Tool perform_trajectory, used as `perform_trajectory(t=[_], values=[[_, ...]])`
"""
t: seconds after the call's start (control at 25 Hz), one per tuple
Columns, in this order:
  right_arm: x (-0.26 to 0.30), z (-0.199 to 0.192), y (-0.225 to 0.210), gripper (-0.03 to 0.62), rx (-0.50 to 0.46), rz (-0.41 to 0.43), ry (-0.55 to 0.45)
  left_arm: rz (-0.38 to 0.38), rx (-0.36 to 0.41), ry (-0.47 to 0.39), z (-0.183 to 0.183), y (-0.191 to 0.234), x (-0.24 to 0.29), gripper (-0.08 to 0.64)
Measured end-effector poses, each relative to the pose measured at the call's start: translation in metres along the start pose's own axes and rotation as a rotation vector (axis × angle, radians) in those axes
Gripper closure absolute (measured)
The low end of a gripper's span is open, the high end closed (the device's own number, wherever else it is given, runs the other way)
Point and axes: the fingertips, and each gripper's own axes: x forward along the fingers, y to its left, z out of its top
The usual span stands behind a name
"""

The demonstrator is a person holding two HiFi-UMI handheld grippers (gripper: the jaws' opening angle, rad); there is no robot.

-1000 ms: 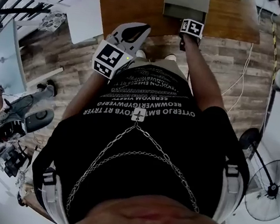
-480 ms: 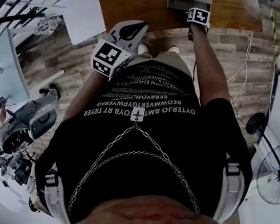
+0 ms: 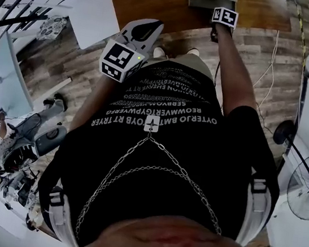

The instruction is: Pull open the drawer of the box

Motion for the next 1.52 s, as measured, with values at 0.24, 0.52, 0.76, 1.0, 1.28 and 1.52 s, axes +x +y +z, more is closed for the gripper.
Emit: perform_trajectory(t=[0.24,0.52,0.76,1.0,1.28,1.52], values=[[0.012,0.001,0.010,0.399,-0.036,0.000,0.034,-0.005,-0.021,0.014,-0.012,0.009,-0.006,0.555],[0.014,0.007,0.015,0.426,-0.070,-0.036,0.018,0.005,-0.045,0.026,-0.022,0.020,-0.017,0.555],[0.017,0.008,0.022,0.428,-0.069,-0.043,0.014,0.011,-0.049,0.025,-0.025,0.031,-0.025,0.555],[0.014,0.001,0.021,0.428,-0.059,-0.041,0.025,0.005,-0.046,0.015,-0.021,0.027,-0.024,0.555],[0.010,-0.008,0.021,0.428,-0.057,-0.043,0.041,-0.004,-0.052,0.000,-0.017,0.025,-0.024,0.555],[0.005,-0.018,0.018,0.428,-0.062,-0.041,0.054,-0.005,-0.053,-0.009,-0.015,0.025,-0.025,0.555]])
